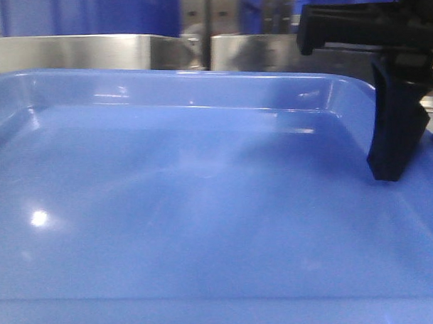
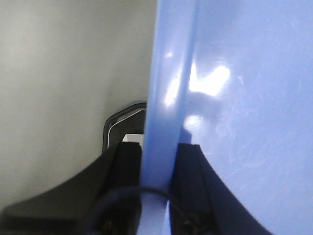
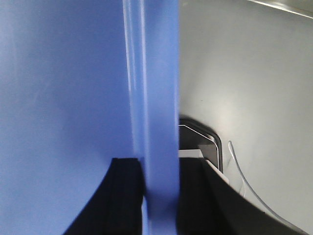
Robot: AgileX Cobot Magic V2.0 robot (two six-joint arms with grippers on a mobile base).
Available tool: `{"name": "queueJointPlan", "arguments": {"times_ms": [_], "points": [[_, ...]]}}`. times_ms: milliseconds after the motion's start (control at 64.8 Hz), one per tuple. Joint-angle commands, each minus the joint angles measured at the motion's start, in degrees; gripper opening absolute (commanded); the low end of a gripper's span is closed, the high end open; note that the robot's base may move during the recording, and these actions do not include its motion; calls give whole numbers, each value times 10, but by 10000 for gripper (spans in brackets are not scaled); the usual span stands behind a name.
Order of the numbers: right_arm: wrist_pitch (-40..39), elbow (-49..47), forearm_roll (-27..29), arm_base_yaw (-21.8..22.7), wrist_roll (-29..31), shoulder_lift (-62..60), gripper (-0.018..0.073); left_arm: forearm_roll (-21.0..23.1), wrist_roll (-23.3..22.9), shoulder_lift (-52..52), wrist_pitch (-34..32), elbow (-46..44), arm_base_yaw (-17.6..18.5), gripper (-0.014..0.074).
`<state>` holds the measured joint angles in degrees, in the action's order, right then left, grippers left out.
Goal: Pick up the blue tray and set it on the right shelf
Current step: 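Carry the tray up to the steel shelf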
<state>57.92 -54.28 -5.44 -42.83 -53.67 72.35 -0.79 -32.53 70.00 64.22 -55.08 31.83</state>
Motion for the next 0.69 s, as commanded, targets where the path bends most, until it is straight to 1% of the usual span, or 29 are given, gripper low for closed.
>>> {"name": "queueJointPlan", "arguments": {"times_ms": [0,680], "points": [[26,-15,-26,2,1,-15,213,-39,-12,-12,2,-15,-4,16],[26,-15,-26,2,1,-15,213,-39,-12,-12,2,-15,-4,16]]}}
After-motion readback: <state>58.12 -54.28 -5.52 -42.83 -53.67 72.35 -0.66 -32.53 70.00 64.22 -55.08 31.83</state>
